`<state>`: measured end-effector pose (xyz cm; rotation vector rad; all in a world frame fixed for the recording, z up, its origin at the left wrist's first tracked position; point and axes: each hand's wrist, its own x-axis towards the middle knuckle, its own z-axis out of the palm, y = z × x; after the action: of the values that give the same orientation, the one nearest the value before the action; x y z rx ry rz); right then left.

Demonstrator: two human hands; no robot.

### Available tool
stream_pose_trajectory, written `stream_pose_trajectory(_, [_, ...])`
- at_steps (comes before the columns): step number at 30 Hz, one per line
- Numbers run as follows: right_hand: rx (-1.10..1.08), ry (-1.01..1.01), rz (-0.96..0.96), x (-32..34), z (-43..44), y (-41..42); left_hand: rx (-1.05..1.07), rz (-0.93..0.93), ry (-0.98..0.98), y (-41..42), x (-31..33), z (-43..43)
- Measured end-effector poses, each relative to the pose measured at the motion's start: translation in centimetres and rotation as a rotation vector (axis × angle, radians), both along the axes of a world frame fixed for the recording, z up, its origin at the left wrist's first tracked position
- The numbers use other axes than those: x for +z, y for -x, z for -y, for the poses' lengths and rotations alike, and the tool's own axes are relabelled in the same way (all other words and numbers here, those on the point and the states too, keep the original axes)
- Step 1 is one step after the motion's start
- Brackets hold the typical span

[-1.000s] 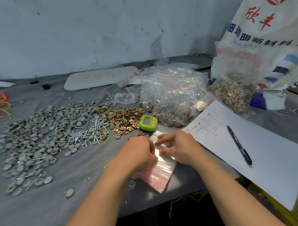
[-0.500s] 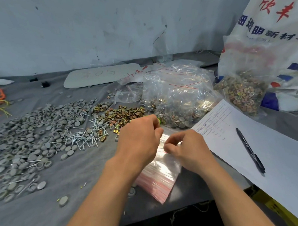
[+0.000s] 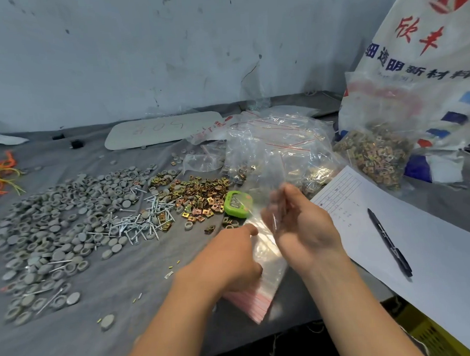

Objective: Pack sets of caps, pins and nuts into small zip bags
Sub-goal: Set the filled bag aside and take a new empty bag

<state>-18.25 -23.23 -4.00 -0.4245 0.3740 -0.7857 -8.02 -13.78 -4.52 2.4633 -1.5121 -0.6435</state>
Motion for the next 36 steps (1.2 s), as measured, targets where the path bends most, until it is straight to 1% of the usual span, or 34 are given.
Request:
stream_pose_trajectory(3, [0.135,-0.054,0.154,0.7,-0.7,-0.6,0.019,-0.025,-0.052,0.1,0.2,0.2])
stream_pose_trajectory(5, [0.269,-0.02,0.259,1.1,-1.1,-0.7,-0.02,0.054,-0.096,0.3,0.7,0.6])
stream_pose_trajectory(7, [0.339,0.06,0.285,1.4,-1.5,-1.1,-0.128,0.112,-0.207,0.4,0.7,1.0])
stream_pose_trajectory(8, [0.355,0.071,0.278,1.5,-1.6,-1.4,-0.177,0.129,-0.231,0.4,0.6,1.1])
stream_pose_trajectory(9, [0.367,0.056,0.266,1.4,-1.7,-1.8,-0.153,0.09,-0.214,0.3,0.6,1.1])
stream_pose_trajectory(11, [0.37,-0.017,0.264,1.3,-1.8,-2.3,-0.046,-0.019,-0.09,-0.5,0.6,0.8])
stream_pose_trajectory(13, [0.312,-0.107,0.241,1.1,-1.7,-3.0,0.039,-0.121,0.019,-1.7,1.0,0.1])
stream_pose_trajectory(15, [0.236,-0.178,0.166,0.9,-1.7,-3.8,0.135,-0.25,0.153,-3.5,1.6,-1.1])
stream_pose_trajectory(18, [0.158,-0.253,-0.001,0.2,-1.8,-5.5,0.232,-0.637,0.461,-6.3,2.7,-4.0])
stream_pose_trajectory(19, [0.15,-0.247,-0.064,0.0,-2.1,-6.1,0.231,-0.732,0.527,-6.8,3.2,-4.9])
stream_pose_trajectory(21, [0.177,-0.156,-0.189,0.0,-2.9,-7.4,0.288,-0.827,0.64,-7.1,3.7,-5.5])
stream_pose_trajectory(23, [0.228,-0.033,-0.264,0.0,-4.0,-8.5,0.447,-0.807,0.815,-7.5,3.7,-5.6])
stream_pose_trajectory(24, [0.255,0.016,-0.284,0.1,-4.7,-8.9,0.551,-0.751,0.899,-7.9,3.9,-5.8])
stream_pose_trajectory(26, [0.299,0.088,-0.305,0.1,-5.8,-9.4,0.71,-0.629,0.987,-9.0,3.8,-6.9])
stream_pose_trajectory(28, [0.325,0.143,-0.331,-0.1,-6.6,-9.6,0.748,-0.588,0.988,-10.3,3.4,-8.3])
stream_pose_trajectory(30, [0.329,0.241,-0.387,-0.2,-7.0,-9.6,0.705,-0.572,0.931,-10.6,3.2,-9.4])
stream_pose_trajectory(32, [0.32,0.283,-0.414,-0.3,-7.1,-9.9,0.7,-0.547,0.862,-10.6,3.2,-10.1])
stream_pose_trajectory(34, [0.306,0.321,-0.435,-0.3,-7.3,-10.2,0.798,-0.551,0.878,-11.2,3.2,-10.6])
stream_pose_trajectory(35, [0.291,0.35,-0.455,-0.4,-7.5,-10.4,0.882,-0.518,0.913,-11.6,3.3,-10.7])
stream_pose_trajectory(36, [0.261,0.386,-0.486,-0.6,-7.6,-10.5,0.971,-0.381,0.94,-11.9,3.1,-10.9])
